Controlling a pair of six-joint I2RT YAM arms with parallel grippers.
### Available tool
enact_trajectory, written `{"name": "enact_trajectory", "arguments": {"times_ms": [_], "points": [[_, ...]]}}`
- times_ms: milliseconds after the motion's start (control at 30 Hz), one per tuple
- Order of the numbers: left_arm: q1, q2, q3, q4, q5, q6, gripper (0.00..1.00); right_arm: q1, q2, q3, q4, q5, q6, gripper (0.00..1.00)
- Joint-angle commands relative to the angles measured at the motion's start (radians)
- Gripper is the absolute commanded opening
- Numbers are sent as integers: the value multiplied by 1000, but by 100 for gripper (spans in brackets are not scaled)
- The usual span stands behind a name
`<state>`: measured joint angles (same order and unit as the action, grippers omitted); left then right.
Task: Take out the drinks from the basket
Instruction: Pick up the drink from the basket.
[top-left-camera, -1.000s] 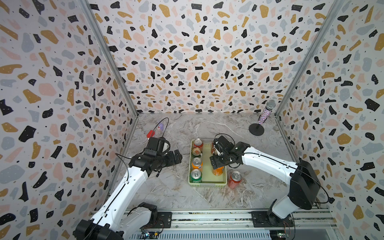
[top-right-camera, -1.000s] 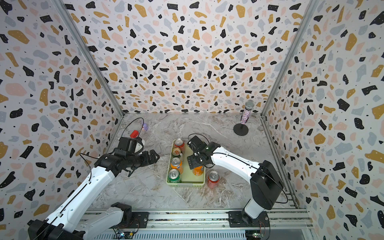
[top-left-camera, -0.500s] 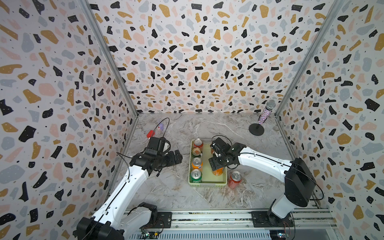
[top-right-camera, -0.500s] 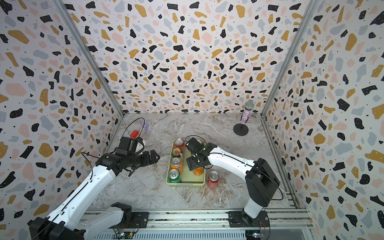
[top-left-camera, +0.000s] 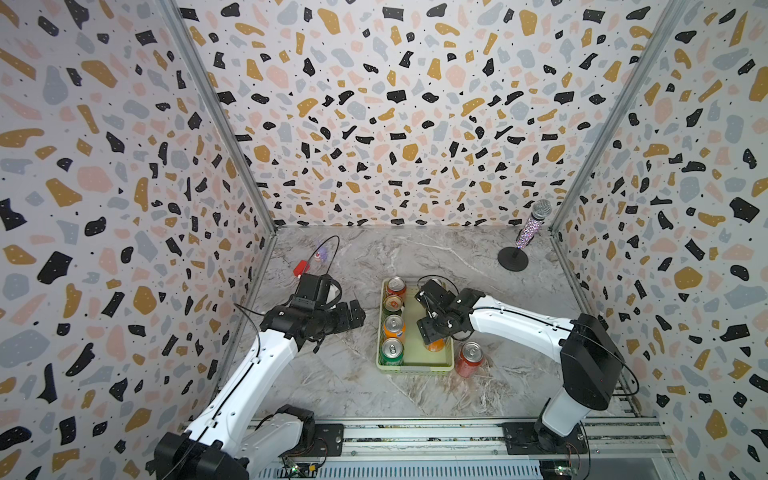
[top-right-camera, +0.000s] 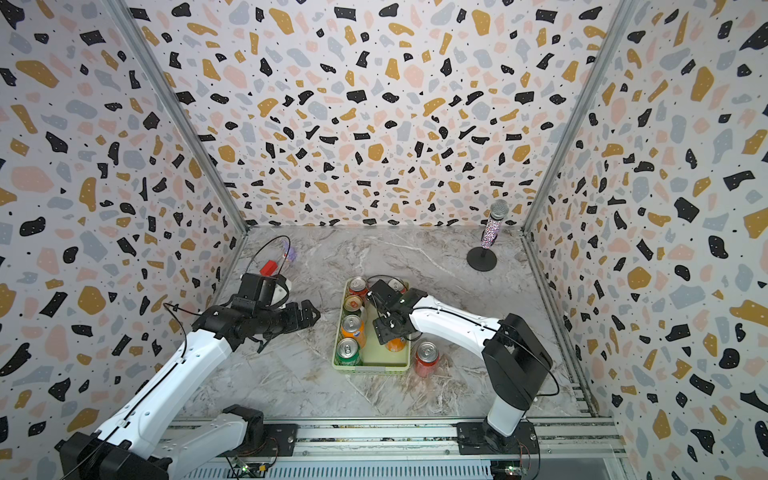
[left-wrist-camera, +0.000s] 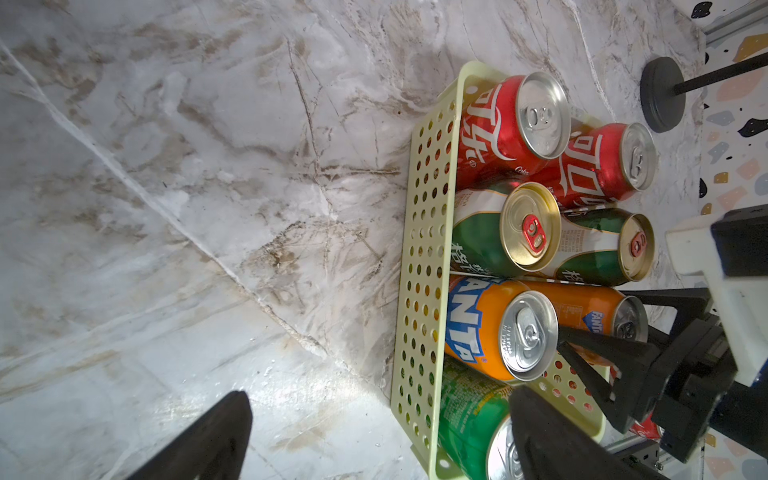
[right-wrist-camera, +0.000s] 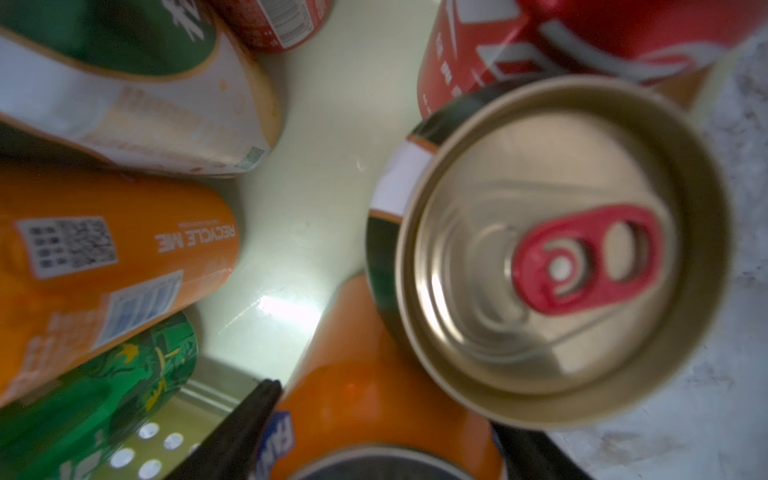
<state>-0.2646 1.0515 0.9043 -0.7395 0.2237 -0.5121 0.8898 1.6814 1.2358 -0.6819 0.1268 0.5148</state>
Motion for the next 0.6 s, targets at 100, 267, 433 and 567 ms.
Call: {"name": "enact_trajectory", "arguments": {"times_ms": [100,267,433,567], "points": [[4,-11,5,9,8,9,100,14,-61,40,-62,27,3,49],[4,-24,2,9,8,4,100,13,-127,58,-77,-3,-6,26],[4,-41,5,13,29,-16,100,13,-196,108,-115,-22,-35,21],[4,-44,13,17,58,-34,100,9,-239,160,-154,-20,-63,20]]}}
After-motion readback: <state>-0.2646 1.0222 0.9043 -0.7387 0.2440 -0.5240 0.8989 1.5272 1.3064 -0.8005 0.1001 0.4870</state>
